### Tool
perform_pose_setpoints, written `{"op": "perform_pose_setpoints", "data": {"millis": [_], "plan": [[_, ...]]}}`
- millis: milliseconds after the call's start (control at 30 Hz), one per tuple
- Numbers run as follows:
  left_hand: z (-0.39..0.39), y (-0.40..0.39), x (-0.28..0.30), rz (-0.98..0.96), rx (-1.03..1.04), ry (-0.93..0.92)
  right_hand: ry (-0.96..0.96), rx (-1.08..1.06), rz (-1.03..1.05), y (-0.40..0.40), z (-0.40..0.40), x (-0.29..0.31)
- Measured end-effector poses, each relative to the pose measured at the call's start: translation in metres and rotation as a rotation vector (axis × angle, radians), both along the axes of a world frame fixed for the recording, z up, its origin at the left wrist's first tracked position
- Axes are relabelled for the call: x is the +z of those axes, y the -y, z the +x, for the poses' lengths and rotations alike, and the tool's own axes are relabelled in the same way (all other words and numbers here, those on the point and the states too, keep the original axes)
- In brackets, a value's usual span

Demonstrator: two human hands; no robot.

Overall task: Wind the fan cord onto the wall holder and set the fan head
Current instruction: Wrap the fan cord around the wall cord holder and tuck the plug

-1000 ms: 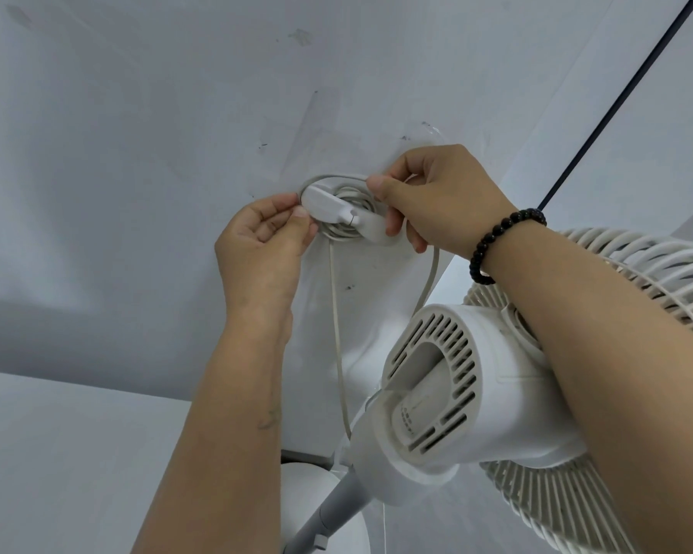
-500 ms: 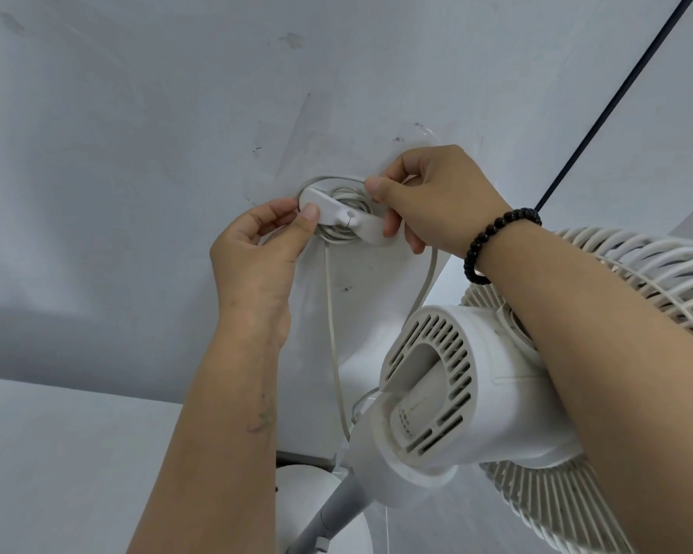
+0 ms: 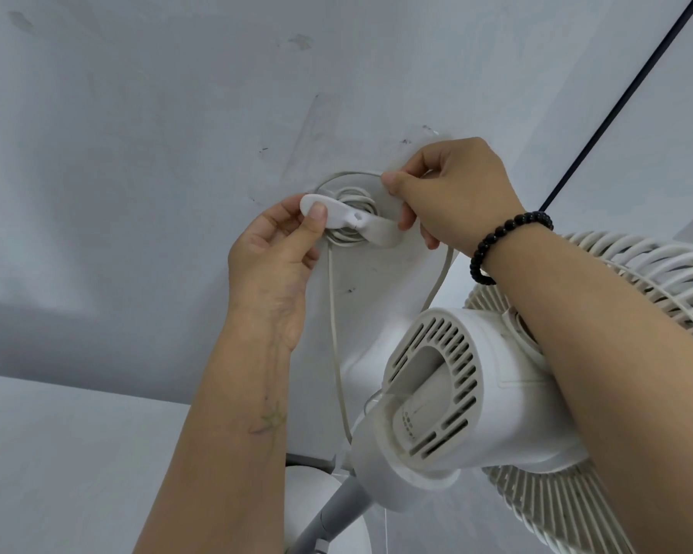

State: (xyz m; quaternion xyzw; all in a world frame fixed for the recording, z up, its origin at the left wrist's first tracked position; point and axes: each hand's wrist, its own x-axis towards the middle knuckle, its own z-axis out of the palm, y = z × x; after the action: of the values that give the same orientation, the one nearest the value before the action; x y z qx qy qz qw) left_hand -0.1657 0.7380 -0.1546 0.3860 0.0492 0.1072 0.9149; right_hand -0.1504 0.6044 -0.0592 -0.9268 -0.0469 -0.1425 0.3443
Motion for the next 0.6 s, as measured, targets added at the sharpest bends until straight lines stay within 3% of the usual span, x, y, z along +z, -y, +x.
{"op": "perform_pose_setpoints", "data": {"millis": [400, 600], "plan": [[0.005, 0.007, -0.001, -0.023, 0.043, -0.039, 0.159, -0.166, -0.002, 0.010, -0.002, 0.004], [0.002, 0.005, 0.003, 0.178, 0.156, -0.132, -0.048, -0.197, -0.056, 0.011, -0.004, 0.003]]}}
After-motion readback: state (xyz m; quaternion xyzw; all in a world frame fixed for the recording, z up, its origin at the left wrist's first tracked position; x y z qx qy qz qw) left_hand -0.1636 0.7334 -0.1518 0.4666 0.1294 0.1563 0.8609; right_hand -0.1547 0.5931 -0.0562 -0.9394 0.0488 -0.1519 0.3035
